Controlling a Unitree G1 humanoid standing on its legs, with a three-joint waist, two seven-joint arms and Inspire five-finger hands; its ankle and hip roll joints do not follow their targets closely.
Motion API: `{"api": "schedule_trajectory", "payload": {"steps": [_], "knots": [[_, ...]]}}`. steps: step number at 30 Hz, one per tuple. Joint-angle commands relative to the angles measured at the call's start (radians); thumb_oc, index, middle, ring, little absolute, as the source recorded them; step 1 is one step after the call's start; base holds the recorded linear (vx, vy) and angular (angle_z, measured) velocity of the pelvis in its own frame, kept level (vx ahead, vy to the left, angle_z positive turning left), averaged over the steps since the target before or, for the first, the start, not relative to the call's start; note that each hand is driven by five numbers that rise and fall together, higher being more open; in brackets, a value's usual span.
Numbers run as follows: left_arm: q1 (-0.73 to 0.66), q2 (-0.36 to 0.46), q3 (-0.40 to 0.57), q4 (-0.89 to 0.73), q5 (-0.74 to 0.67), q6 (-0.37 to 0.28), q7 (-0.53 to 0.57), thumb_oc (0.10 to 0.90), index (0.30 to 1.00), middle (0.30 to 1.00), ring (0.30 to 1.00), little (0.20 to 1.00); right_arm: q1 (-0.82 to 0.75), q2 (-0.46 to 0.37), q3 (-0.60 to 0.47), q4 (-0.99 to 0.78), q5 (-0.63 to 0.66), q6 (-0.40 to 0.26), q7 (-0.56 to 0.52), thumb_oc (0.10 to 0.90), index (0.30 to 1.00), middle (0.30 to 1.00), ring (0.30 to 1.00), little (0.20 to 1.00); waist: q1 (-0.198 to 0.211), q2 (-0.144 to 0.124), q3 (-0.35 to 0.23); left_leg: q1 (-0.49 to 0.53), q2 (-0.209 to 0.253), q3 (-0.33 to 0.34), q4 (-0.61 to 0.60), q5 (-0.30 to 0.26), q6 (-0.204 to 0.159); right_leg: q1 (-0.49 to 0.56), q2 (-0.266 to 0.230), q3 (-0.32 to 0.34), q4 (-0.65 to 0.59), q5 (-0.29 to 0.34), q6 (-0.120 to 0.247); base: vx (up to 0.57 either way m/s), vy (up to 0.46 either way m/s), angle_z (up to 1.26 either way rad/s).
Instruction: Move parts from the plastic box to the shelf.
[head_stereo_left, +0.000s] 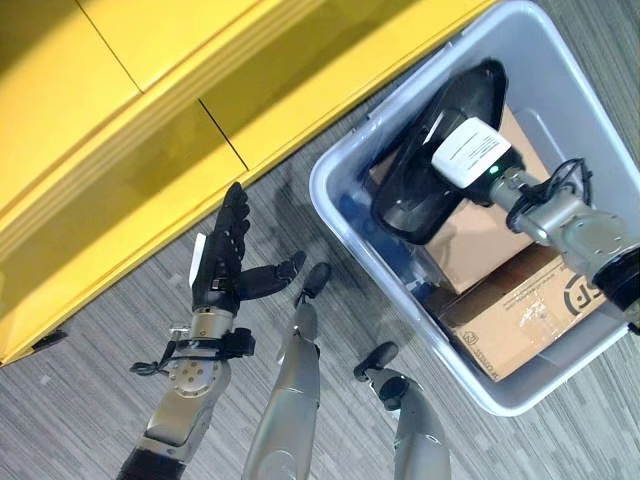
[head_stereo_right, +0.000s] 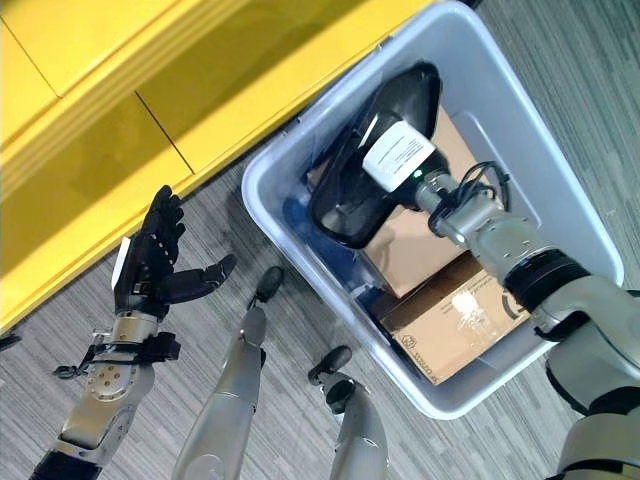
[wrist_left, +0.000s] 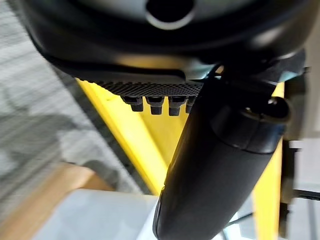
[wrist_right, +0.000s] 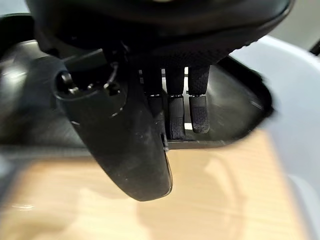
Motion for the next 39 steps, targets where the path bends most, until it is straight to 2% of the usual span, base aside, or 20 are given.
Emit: {"api": "schedule_trajectory", "payload": {"steps": [1, 4, 5, 7, 8, 9, 10, 16, 20, 22, 26, 30, 33, 38, 39], "knots": [[-0.07, -0.006, 0.031, -0.137, 0.02, -0.083, -0.01, 0.9, 1.0, 1.0, 1.0, 1.0, 0.021, 0.027, 0.088, -0.049, 0.065, -0.091, 0.031, 0.4, 0.3, 0.3, 0.3, 0.3, 0.007, 0.005, 0.143, 0.021, -0.062, 0.114, 0.006, -0.067, 0.026, 0.565, 0.171, -0.022, -0.561, 0.169, 0.056, -0.04, 0.025, 0.04], [-0.069, -0.001, 0.031, -0.138, 0.02, -0.079, -0.017, 0.9, 1.0, 1.0, 1.0, 1.0, 0.028, -0.004, 0.071, -0.092, 0.095, -0.099, 0.034, 0.4, 0.3, 0.3, 0.3, 0.3, 0.007, -0.008, 0.139, 0.06, -0.054, 0.122, -0.006, -0.064, 0.025, 0.593, 0.171, -0.013, -0.567, 0.178, 0.059, -0.02, 0.016, -0.02], [-0.063, 0.004, 0.03, -0.132, 0.02, -0.075, -0.022, 0.9, 1.0, 1.0, 1.0, 1.0, 0.026, -0.032, 0.064, -0.13, 0.113, -0.103, 0.033, 0.4, 0.3, 0.3, 0.3, 0.3, 0.004, -0.024, 0.116, 0.096, -0.043, 0.129, -0.022, -0.062, 0.027, 0.614, 0.172, -0.004, -0.572, 0.192, 0.062, -0.01, 0.025, -0.1], [-0.059, 0.008, 0.038, -0.131, 0.026, -0.072, -0.025, 0.9, 1.0, 1.0, 1.0, 1.0, 0.033, -0.074, 0.026, -0.21, 0.159, -0.11, 0.031, 0.4, 0.3, 0.3, 0.3, 0.3, -0.008, -0.041, 0.089, 0.128, -0.033, 0.138, -0.038, -0.057, 0.025, 0.632, 0.173, 0.003, -0.578, 0.204, 0.065, -0.05, 0.058, -0.18], [-0.059, 0.009, 0.044, -0.129, 0.027, -0.07, -0.025, 0.9, 1.0, 1.0, 1.0, 1.0, 0.042, -0.092, 0.004, -0.24, 0.183, -0.112, 0.027, 0.4, 0.3, 0.3, 0.3, 0.3, -0.012, -0.043, 0.077, 0.135, -0.026, 0.15, -0.039, -0.036, 0.033, 0.634, 0.173, -0.007, -0.578, 0.224, 0.068, -0.01, 0.035, -0.24], [-0.057, 0.014, 0.046, -0.123, 0.03, -0.068, -0.027, 0.9, 1.0, 1.0, 1.0, 1.0, 0.053, -0.111, -0.014, -0.271, 0.196, -0.115, 0.029, 0.4, 0.3, 0.3, 0.3, 0.3, -0.017, -0.056, 0.062, 0.157, -0.022, 0.147, -0.054, -0.053, 0.027, 0.649, 0.176, 0.012, -0.587, 0.22, 0.069, -0.06, 0.062, -0.19], [-0.053, 0.019, 0.049, -0.123, 0.032, -0.068, -0.029, 0.9, 1.0, 1.0, 1.0, 1.0, 0.051, -0.125, -0.028, -0.296, 0.214, -0.117, 0.025, 0.4, 0.3, 0.3, 0.3, 0.3, -0.019, -0.059, 0.05, 0.162, -0.02, 0.157, -0.053, -0.035, 0.034, 0.649, 0.176, 0.006, -0.587, 0.237, 0.071, 0.0, 0.015, -0.24], [-0.036, 0.042, 0.072, -0.122, 0.036, -0.061, -0.042, 0.9, 1.0, 1.0, 1.0, 1.0, 0.093, -0.213, -0.15, -0.465, 0.282, -0.118, 0.007, 0.4, 0.3, 0.3, 0.3, 0.3, -0.048, -0.087, -0.038, 0.236, 0.004, 0.183, -0.075, -0.037, 0.038, 0.691, 0.168, 0.045, -0.595, 0.264, 0.076, -0.01, 0.028, -0.21], [-0.027, 0.048, 0.075, -0.124, 0.036, -0.057, -0.051, 0.9, 1.0, 1.0, 1.0, 1.0, 0.124, -0.23, -0.207, -0.518, 0.294, -0.118, 0.005, 0.4, 0.3, 0.3, 0.3, 0.3, -0.054, -0.091, -0.07, 0.257, 0.008, 0.191, -0.078, -0.04, 0.042, 0.702, 0.163, 0.057, -0.595, 0.272, 0.077, 0.0, 0.018, -0.19], [-0.009, 0.049, 0.09, -0.125, 0.038, -0.053, -0.056, 0.9, 1.0, 1.0, 1.0, 1.0, 0.167, -0.248, -0.274, -0.568, 0.324, -0.124, -0.003, 0.4, 0.3, 0.3, 0.3, 0.3, -0.065, -0.09, -0.102, 0.277, 0.013, 0.198, -0.081, -0.044, 0.044, 0.712, 0.157, 0.07, -0.595, 0.281, 0.08, 0.01, 0.025, -0.11], [0.0, 0.054, 0.098, -0.125, 0.044, -0.049, -0.061, 0.9, 1.0, 1.0, 1.0, 1.0, 0.202, -0.255, -0.326, -0.604, 0.342, -0.129, -0.009, 0.4, 0.3, 0.3, 0.3, 0.3, -0.068, -0.092, -0.12, 0.29, 0.017, 0.207, -0.081, -0.047, 0.046, 0.717, 0.156, 0.08, -0.595, 0.284, 0.08, 0.0, 0.015, -0.08], [0.024, 0.059, 0.114, -0.122, 0.046, -0.046, -0.075, 0.9, 1.0, 1.0, 1.0, 1.0, 0.284, -0.271, -0.431, -0.657, 0.383, -0.135, -0.011, 0.4, 0.3, 0.3, 0.3, 0.3, -0.083, -0.091, -0.159, 0.31, 0.024, 0.218, -0.082, -0.047, 0.052, 0.724, 0.15, 0.094, -0.595, 0.298, 0.084, 0.01, 0.031, -0.15], [0.055, 0.057, 0.14, -0.12, 0.057, -0.04, -0.091, 0.9, 1.0, 1.0, 1.0, 1.0, 0.402, -0.282, -0.56, -0.702, 0.406, -0.143, -0.021, 0.4, 0.3, 0.3, 0.3, 0.3, -0.105, -0.079, -0.2, 0.336, 0.03, 0.231, -0.09, -0.048, 0.054, 0.731, 0.144, 0.11, -0.595, 0.308, 0.087, 0.0, 0.043, -0.09], [0.074, 0.068, 0.155, -0.117, 0.066, -0.04, -0.098, 0.9, 1.0, 1.0, 1.0, 1.0, 0.498, -0.3, -0.654, -0.734, 0.424, -0.15, -0.016, 0.4, 0.3, 0.3, 0.3, 0.3, -0.113, -0.076, -0.229, 0.371, 0.044, 0.252, -0.112, -0.045, 0.056, 0.733, 0.139, 0.129, -0.595, 0.317, 0.091, 0.0, 0.025, -0.1], [0.084, 0.074, 0.171, -0.112, 0.083, -0.042, -0.1, 0.9, 1.0, 1.0, 1.0, 1.0, 0.521, -0.311, -0.683, -0.737, 0.442, -0.157, -0.017, 0.4, 0.3, 0.3, 0.3, 0.3, -0.126, -0.071, -0.244, 0.385, 0.049, 0.259, -0.118, -0.045, 0.057, 0.737, 0.137, 0.137, -0.595, 0.322, 0.092, 0.0, 0.032, -0.19]]}}
